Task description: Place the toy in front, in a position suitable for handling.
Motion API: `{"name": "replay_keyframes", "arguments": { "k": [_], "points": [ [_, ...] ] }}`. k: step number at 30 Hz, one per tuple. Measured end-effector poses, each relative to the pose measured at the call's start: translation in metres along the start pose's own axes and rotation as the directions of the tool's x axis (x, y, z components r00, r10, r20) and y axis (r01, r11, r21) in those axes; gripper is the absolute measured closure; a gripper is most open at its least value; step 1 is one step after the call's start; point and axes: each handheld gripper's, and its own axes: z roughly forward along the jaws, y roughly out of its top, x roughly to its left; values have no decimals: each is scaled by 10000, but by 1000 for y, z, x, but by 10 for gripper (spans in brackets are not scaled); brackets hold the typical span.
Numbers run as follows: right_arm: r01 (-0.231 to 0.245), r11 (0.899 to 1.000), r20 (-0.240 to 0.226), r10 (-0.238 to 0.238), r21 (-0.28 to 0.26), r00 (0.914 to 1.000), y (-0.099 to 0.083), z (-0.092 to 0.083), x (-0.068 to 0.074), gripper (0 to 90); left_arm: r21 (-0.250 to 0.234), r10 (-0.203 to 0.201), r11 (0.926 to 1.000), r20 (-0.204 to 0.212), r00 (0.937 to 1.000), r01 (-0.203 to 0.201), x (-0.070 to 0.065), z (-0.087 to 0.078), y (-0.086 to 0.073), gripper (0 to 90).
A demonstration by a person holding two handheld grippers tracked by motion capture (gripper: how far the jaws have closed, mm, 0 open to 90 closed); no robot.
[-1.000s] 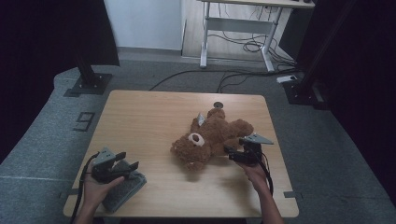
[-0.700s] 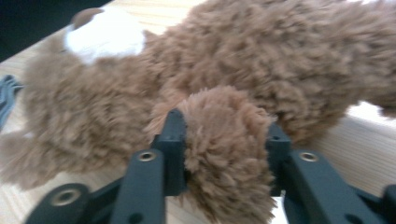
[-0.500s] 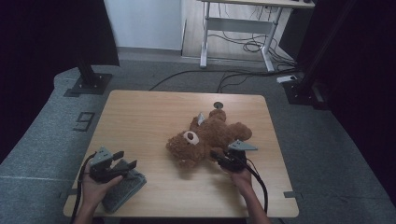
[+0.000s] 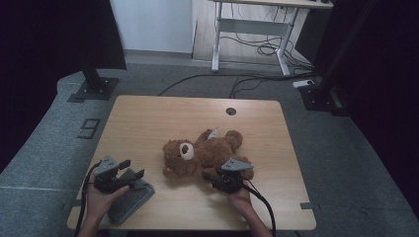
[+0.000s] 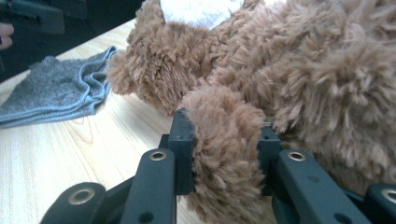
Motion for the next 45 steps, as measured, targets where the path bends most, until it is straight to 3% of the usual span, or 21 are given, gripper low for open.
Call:
{"name": "replay_keyframes", "arguments": {
  "k": [4,12,21,25,26,27,29,34,36,39,40,45],
  "points": [
    [-226,9997,-140,225,-17,9996,0,-1,-2,692,-53,-25,10000,8,10000,25,0,-2,0,282],
    [-132,9999,-436,131,-40,9990,0,-1,6,675,-115,-82,9999,-3,10000,82,2,-4,1,282],
    [462,9988,86,-461,-173,9989,2,12,15,643,-66,-62,10000,-36,10000,61,3,-2,0,282],
    [423,9991,100,-422,-74,9991,1,15,14,552,-112,-76,9999,-24,10000,76,2,-3,0,282],
    [371,9992,18,-371,-152,9993,3,11,15,435,-118,-80,9999,-19,10000,80,2,-4,0,282],
    [371,9992,18,-371,-152,9993,3,11,15,435,-119,-81,9999,-24,10000,80,2,-4,0,282],
    [274,9990,107,-270,-365,9996,7,-5,17,345,-114,-77,9999,-41,10000,77,3,-4,0,282],
    [371,9939,430,-328,-1037,9985,14,-36,10,322,-202,-42,9998,-157,9999,39,4,-7,1,282],
    [275,9906,1003,-141,-1343,9949,18,-55,-2,311,-231,-45,9997,-210,9998,40,5,-8,2,281],
    [115,9891,1247,69,-1466,9922,20,-61,-9,304,-222,-32,9997,-220,9998,27,6,-9,3,280],
    [102,9885,1567,137,-1510,9875,21,-65,-16,293,-215,-78,9997,-182,9998,74,5,-9,4,280],
    [153,9894,2003,141,-1442,9796,22,-68,-27,277,-216,-98,9997,-97,9999,96,2,-9,6,260]
  ]
}}
